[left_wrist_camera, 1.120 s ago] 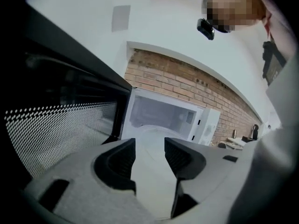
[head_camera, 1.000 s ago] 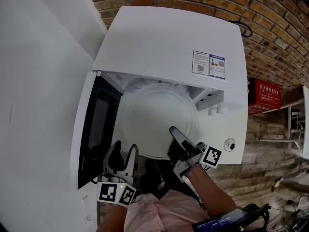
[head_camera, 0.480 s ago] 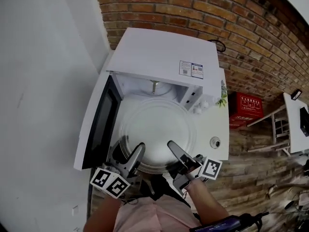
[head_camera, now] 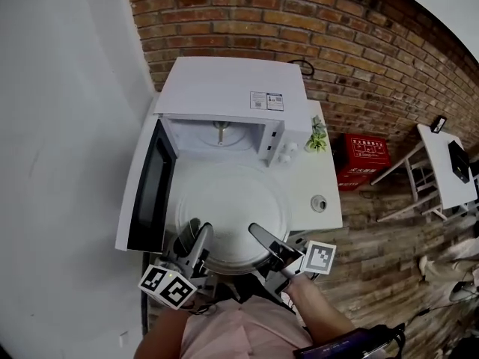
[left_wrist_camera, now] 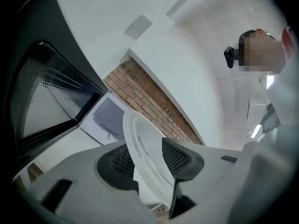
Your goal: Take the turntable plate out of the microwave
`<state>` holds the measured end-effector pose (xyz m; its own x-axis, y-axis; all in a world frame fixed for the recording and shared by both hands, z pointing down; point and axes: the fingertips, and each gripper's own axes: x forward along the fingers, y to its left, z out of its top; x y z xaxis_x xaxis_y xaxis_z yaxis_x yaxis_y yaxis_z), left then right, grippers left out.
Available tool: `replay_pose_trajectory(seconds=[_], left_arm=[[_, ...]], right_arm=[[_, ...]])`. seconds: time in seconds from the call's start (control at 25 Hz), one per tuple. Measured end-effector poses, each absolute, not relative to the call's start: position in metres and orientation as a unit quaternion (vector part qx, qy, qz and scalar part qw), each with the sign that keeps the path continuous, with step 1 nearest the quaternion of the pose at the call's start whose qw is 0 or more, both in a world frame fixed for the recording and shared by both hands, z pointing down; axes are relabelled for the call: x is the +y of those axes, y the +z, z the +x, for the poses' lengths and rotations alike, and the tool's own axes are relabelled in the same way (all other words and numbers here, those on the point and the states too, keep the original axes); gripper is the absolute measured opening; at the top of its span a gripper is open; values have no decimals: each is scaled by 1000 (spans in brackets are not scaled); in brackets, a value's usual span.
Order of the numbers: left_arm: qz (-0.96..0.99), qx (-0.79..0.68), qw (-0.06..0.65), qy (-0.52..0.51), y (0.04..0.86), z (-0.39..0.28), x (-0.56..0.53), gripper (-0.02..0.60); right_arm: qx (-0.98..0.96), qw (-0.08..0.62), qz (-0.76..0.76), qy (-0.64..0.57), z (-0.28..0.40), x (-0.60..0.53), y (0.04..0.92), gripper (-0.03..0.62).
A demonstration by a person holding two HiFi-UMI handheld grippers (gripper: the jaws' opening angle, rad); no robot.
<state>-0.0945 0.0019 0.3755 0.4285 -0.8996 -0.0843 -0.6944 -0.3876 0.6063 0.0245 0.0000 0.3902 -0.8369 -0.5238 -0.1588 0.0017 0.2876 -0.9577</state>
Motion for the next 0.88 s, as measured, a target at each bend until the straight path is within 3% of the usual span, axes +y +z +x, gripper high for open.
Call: replay_pose_trajectory(seconds=[0.88], left_arm=[[813, -488, 242, -208, 370, -94, 15, 169]], right_arm=[[779, 227, -174, -558, 23, 14, 378, 31]])
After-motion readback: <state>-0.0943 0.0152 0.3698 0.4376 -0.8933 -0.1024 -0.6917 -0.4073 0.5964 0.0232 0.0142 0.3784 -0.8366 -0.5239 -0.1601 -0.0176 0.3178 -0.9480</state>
